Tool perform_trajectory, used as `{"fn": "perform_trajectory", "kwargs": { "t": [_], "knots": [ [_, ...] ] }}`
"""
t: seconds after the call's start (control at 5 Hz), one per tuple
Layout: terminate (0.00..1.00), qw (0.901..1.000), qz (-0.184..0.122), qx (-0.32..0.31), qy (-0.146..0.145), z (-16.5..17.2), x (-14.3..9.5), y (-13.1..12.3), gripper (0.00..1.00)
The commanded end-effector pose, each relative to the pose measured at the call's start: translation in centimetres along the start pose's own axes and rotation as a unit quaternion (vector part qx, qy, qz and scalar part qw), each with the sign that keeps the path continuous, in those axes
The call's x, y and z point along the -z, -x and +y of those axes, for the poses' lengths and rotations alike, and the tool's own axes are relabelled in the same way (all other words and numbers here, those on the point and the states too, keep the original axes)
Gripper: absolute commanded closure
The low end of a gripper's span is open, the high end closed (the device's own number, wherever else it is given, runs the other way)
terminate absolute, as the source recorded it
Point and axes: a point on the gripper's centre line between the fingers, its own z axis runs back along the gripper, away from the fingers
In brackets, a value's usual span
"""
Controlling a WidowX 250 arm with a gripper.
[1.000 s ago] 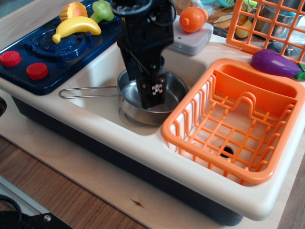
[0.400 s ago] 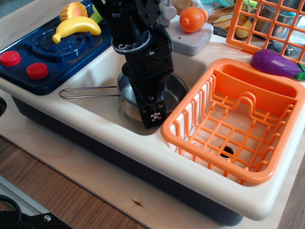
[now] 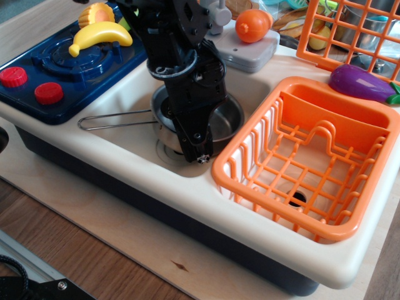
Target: Put pan from sink into drying rack
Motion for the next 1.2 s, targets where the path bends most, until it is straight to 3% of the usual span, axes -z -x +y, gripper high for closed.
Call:
{"fn": "perform_trajectory", "kwargs": {
  "t": [0.0, 0.2, 0.4, 0.8, 1.0],
  "knots": [
    [0.00, 0.9997, 0.019, -0.004, -0.012, 0.3, -2.8, -1.7, 1.00],
    [0.00, 0.9981, 0.052, -0.011, -0.032, 0.0, -5.6, -2.9, 1.00],
    [0.00, 0.9957, 0.060, -0.035, -0.062, -1.2, -7.8, -4.3, 1.00],
    [0.00, 0.9972, 0.013, -0.048, -0.056, -4.6, -9.3, -9.1, 1.00],
    [0.00, 0.9976, -0.009, -0.063, -0.028, -6.8, -8.2, -11.3, 1.00]
  ]
}}
